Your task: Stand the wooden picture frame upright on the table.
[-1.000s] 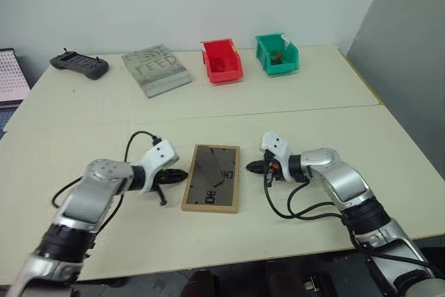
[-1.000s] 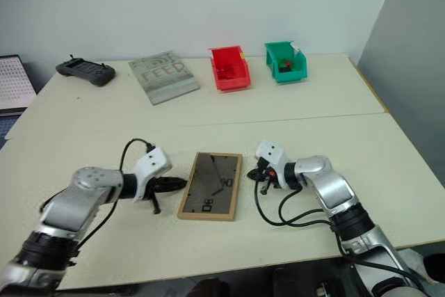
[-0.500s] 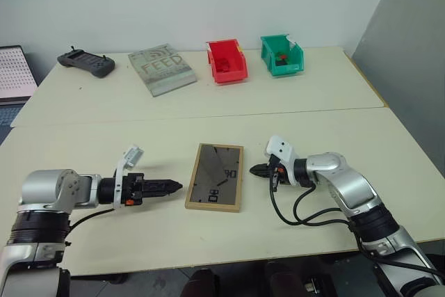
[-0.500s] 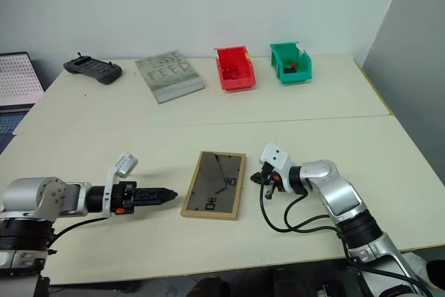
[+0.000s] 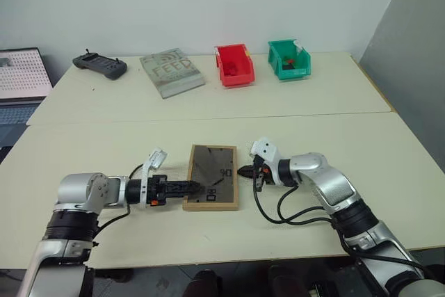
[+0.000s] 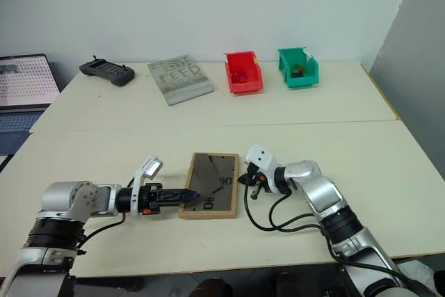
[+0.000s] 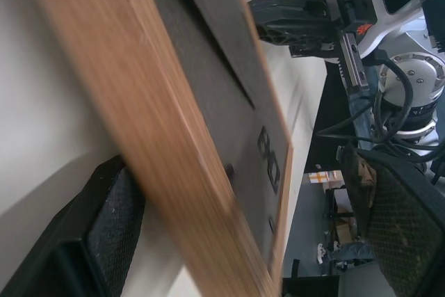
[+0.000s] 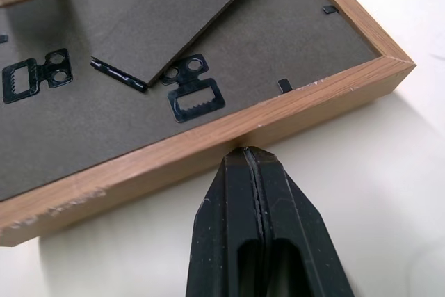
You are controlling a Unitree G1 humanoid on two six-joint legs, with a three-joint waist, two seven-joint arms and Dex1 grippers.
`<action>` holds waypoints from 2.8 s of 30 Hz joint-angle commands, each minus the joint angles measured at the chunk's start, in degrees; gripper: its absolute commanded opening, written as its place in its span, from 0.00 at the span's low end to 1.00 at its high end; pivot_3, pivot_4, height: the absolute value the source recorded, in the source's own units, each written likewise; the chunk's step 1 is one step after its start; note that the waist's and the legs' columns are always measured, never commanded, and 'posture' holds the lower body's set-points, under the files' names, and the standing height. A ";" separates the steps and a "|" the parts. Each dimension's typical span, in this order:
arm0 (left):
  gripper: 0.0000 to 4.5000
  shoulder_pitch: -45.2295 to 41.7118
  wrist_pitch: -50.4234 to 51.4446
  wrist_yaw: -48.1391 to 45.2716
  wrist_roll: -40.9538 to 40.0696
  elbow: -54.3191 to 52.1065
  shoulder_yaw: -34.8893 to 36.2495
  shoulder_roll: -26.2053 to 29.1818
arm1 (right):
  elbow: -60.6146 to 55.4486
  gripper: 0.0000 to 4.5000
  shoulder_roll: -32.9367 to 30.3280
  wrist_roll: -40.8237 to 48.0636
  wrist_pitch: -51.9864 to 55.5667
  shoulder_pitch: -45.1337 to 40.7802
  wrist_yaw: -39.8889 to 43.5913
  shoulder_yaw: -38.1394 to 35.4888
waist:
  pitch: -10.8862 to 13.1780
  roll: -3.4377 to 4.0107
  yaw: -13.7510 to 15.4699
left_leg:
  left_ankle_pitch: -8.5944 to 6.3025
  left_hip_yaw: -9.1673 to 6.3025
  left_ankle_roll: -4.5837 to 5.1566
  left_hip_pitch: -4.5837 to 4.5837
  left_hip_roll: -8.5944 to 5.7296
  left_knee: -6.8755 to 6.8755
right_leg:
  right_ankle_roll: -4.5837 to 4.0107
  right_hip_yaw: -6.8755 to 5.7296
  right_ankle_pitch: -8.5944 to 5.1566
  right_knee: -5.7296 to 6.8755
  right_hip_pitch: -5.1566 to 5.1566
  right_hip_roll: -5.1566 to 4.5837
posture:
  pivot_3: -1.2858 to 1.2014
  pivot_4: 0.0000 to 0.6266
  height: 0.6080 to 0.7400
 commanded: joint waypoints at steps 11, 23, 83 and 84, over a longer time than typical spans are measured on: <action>0.60 5.77 -4.62 1.96 1.94 -3.25 -3.38 1.54 | -2.97 0.00 -0.90 0.75 -0.76 2.23 -1.63 -1.39 | -0.02 0.00 -1.53 | -0.04 0.01 0.07 -0.01 0.08 -0.17 | -0.02 0.01 -0.01 0.00 -0.12 0.04 | 0.52 0.24 1.00; 0.32 -0.19 -9.83 10.23 -0.70 -7.90 6.17 -4.31 | -3.66 0.00 -4.02 6.37 3.70 -6.77 -4.78 -15.37 | -0.01 -0.08 -0.67 | -0.04 -0.07 0.07 -0.02 0.04 -0.08 | -0.01 -0.04 0.00 -0.01 -0.04 0.02 | 0.52 0.24 1.00; 0.32 12.21 -3.23 63.56 -75.15 -23.99 12.34 -3.18 | 27.95 0.83 -13.10 -56.89 -96.65 -18.36 -64.49 -0.12 | 0.14 -0.34 -1.65 | 0.19 0.34 -0.35 -0.54 0.14 -0.09 | -0.02 0.30 0.01 0.11 -0.75 0.15 | 0.52 0.24 1.00; 0.32 12.42 -3.52 63.31 -75.15 -24.16 12.26 -3.00 | 28.53 0.78 -13.21 -56.81 -97.74 -18.69 -64.54 0.37 | 0.14 -0.35 -1.58 | 0.19 0.33 -0.35 -0.54 0.14 -0.10 | -0.02 0.29 0.01 0.10 -0.74 0.15 | 0.52 0.24 1.00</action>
